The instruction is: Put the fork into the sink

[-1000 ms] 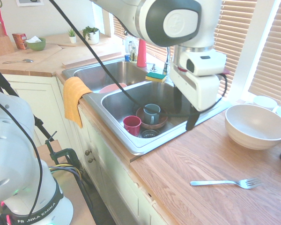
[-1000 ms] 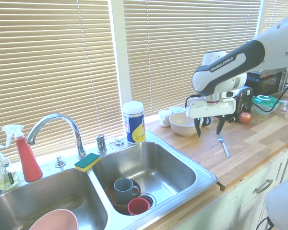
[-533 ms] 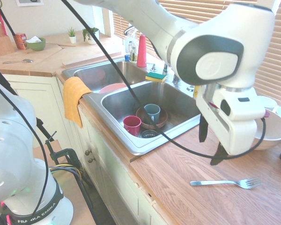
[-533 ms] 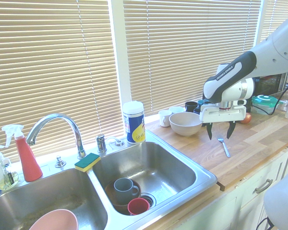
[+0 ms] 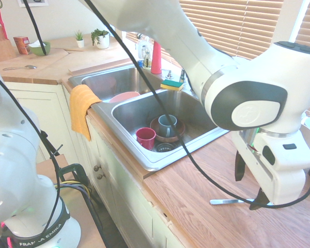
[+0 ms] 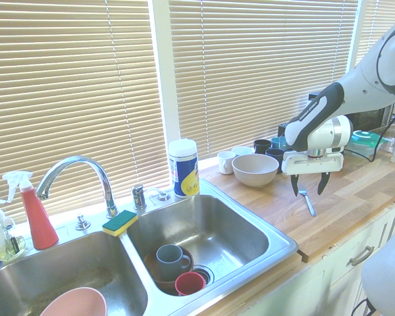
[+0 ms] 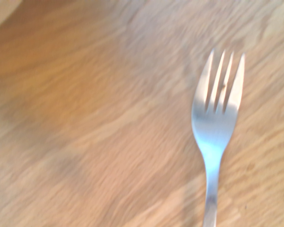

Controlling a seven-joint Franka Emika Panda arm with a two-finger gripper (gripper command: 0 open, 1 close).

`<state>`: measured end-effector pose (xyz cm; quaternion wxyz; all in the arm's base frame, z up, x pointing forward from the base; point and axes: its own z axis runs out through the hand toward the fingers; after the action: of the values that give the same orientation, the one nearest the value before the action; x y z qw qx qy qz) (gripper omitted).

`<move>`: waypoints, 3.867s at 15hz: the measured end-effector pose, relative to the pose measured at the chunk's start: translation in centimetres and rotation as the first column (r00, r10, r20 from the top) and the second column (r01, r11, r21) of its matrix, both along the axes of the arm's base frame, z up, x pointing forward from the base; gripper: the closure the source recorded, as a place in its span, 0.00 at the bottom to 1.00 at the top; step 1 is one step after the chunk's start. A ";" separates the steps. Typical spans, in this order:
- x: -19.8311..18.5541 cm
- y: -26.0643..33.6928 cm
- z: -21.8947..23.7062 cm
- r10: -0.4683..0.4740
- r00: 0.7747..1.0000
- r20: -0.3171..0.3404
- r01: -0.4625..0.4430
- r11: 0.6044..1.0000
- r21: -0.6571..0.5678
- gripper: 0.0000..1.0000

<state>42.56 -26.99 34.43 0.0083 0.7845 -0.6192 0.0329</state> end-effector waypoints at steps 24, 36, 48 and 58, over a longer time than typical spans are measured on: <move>0.4 -1.7 -1.2 0.018 0.998 0.057 -0.020 0.999 0.030 1.00; 8.1 27.9 8.4 0.473 0.871 0.134 -0.475 0.880 -0.020 1.00; 11.1 34.6 -10.3 0.563 0.826 0.013 -0.563 0.826 0.031 1.00; 9.8 35.5 -17.6 0.578 0.814 -0.053 -0.576 0.816 0.055 1.00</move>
<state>52.40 8.46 16.85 0.0043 0.9359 -0.3522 -0.0038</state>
